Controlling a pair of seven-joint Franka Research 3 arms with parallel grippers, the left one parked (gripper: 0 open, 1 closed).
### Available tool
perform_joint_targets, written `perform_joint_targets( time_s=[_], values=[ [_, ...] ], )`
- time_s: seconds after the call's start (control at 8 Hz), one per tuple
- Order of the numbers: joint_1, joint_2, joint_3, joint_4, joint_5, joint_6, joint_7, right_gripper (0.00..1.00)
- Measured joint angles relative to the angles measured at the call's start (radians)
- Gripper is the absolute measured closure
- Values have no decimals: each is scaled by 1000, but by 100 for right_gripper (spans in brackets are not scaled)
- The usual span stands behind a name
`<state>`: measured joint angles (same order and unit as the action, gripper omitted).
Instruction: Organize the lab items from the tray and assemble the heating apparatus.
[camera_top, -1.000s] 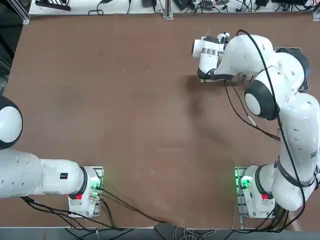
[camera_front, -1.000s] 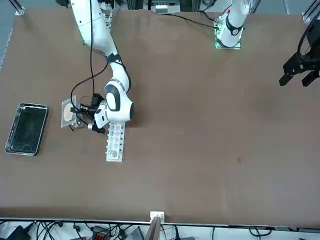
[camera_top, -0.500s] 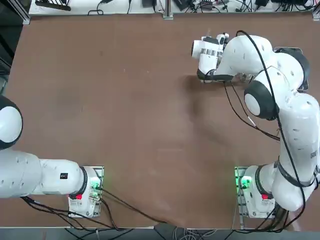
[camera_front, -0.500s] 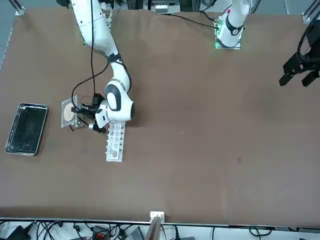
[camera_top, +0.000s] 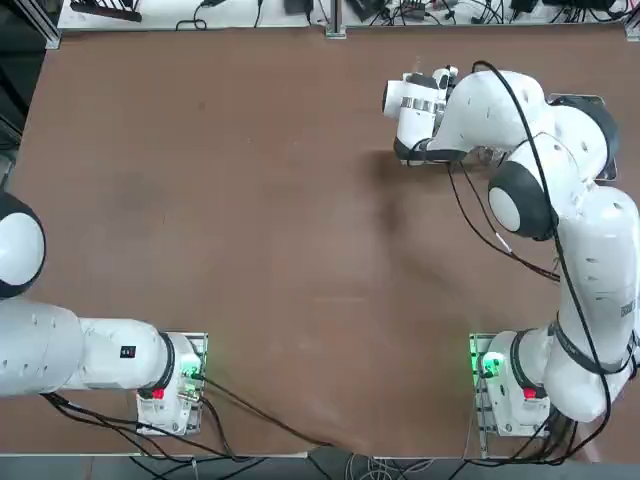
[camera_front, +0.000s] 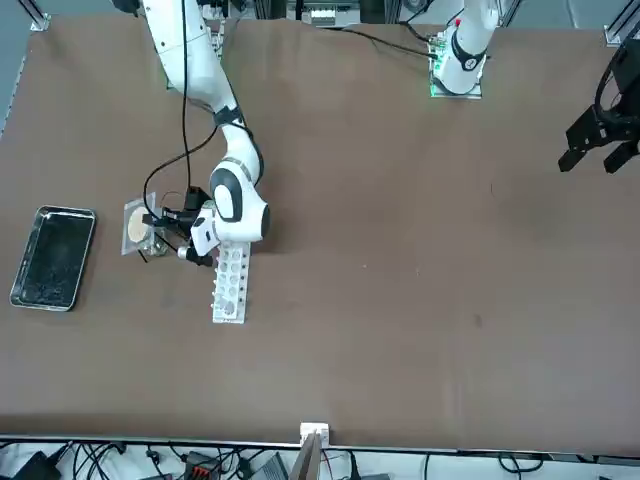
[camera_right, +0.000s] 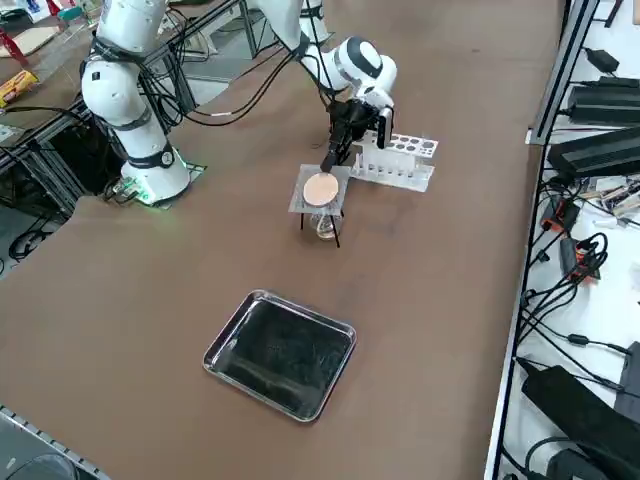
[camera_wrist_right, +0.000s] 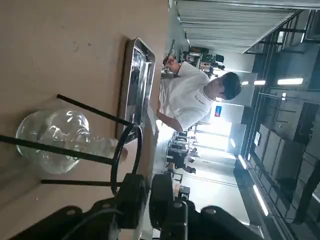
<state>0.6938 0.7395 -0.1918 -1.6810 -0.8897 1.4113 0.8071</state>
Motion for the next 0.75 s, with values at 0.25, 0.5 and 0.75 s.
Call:
perform_joint_targets(
  time_s=[0.25,0.5,0.75],
  values=[
    [2,0,0,0,5,-1,0,86],
    [3,0,0,0,7,-1,0,82],
    [4,0,0,0,13,-1,2,55]
  ],
)
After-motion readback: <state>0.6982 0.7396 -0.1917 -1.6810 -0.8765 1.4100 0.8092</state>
